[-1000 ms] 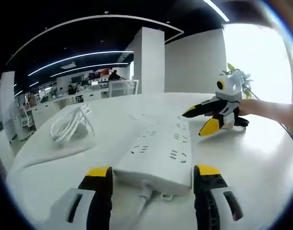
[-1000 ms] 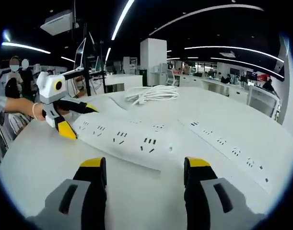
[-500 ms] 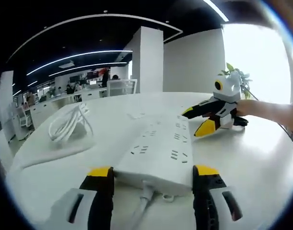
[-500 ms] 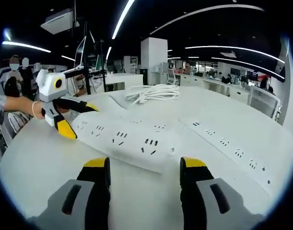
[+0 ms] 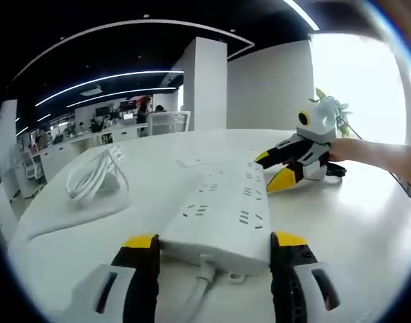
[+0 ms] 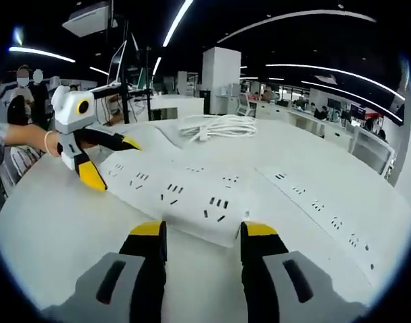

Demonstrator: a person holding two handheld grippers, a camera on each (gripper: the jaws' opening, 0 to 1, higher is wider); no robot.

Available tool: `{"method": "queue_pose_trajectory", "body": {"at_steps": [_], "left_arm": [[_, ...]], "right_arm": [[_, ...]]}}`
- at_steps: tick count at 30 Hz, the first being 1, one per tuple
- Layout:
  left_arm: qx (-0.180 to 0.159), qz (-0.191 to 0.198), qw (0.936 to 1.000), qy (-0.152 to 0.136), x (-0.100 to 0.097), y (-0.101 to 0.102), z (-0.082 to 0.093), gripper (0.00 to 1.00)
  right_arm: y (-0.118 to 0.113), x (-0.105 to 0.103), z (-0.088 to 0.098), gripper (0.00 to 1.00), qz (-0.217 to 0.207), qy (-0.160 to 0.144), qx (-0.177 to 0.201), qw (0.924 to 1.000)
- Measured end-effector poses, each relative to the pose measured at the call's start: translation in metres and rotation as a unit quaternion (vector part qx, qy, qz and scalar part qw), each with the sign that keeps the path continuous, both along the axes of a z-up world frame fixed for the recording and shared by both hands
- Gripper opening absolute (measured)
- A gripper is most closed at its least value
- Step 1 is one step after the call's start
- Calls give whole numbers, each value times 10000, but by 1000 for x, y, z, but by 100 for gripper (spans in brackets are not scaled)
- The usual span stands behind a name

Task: Straighten the power strip on the desk, plug the charger into it

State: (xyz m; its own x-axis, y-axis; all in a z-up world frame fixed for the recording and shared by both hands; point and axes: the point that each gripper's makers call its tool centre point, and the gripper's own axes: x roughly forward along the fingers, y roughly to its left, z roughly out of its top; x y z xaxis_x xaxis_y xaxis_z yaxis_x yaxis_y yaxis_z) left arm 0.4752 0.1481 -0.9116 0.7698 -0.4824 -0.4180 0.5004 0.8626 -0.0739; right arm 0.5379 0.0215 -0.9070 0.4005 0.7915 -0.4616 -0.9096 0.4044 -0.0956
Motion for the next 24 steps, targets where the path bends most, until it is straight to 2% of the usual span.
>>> {"method": "queue_pose_trajectory", "body": {"at_steps": [13,24], "left_arm": [[121,-350,9992,129,1,-3,-1,67],[271,-584,9976,248,1,-5,-2,67]], "right_arm": [[-10,-8,0,40,-306,124,-252,9991],[-16,-15,-1,40,-652,92,-380,9971]]}}
